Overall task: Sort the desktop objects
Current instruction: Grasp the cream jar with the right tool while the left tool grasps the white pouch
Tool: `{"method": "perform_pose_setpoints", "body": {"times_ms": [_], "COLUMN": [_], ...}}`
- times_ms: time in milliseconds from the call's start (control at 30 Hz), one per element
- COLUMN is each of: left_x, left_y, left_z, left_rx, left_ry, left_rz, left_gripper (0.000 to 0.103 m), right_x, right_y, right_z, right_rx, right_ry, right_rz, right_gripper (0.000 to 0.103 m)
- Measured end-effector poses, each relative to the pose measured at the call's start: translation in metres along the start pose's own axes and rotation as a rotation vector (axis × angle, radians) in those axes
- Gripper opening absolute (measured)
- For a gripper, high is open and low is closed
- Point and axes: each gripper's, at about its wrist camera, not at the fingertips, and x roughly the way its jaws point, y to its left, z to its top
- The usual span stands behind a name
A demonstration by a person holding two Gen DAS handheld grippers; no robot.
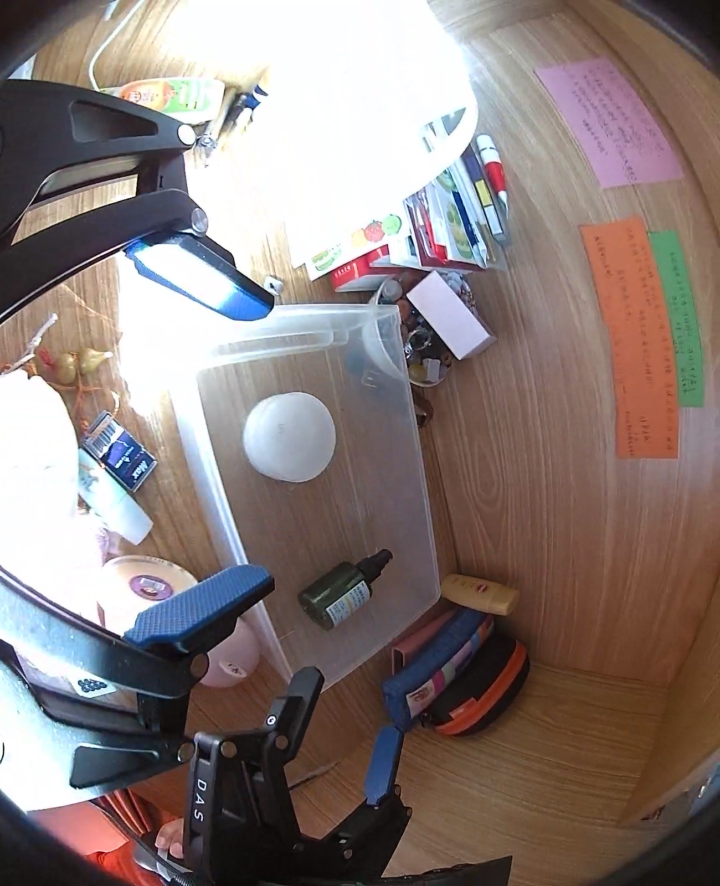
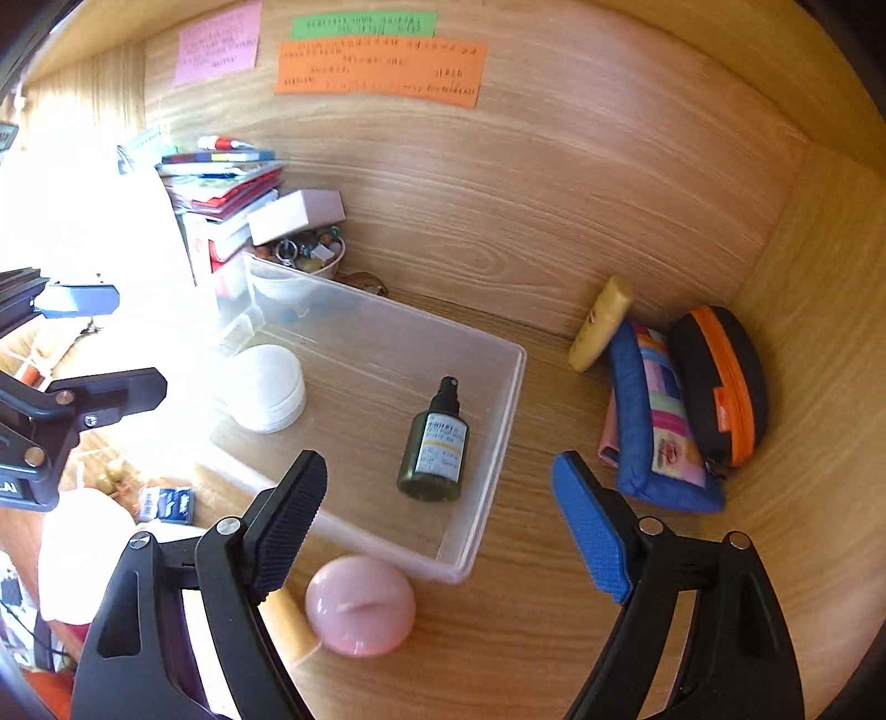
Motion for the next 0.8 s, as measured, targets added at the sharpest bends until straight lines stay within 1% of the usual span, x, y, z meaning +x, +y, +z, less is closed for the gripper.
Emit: {"method": "perform_pose_setpoints", "body": {"times_ms": [67,200,267,433,567,667,800], "left_x": [-0.006,-0.014,-0.015,-0.013,-0.014,-0.016,-0.015], "left_y": [0.003,0.009,0.01,0.013,0.017,0.018,0.013], "left_z": [-0.009,-0.03,-0.042,-0.071,-0.09,-0.105,-0.119], "left_rx": [-0.013,-0.042,-0.053,-0.083,-0.117,-0.146,-0.142], "left_ry": [0.007,0.022,0.033,0.09,0.126,0.149,0.172], "left_rz": [-0.003,-0.007,0.0,-0.022,-0.034,-0.06,-0.076], "left_gripper": [0.093,0.093,0.093,0.093,0.093,0.093,0.093], "right_x": [-0.012,-0.024,-0.026,-0.026,-0.023,-0.021,-0.015], "right_y": [-0.001,0.0,0.0,0.005,0.019,0.03,0.048], "right_z": [-0.01,-0.026,-0.035,-0.056,-0.068,-0.076,-0.08], "right_rx": [0.008,0.028,0.041,0.065,0.049,0.027,-0.023], "right_ry": [-0.01,-0.015,-0.009,0.019,0.049,0.062,0.077], "right_rz": [0.004,0.015,0.031,0.085,0.124,0.149,0.169], "right_gripper": [0.082,0.083,0.083,0.083,0.083,0.083,0.083]}}
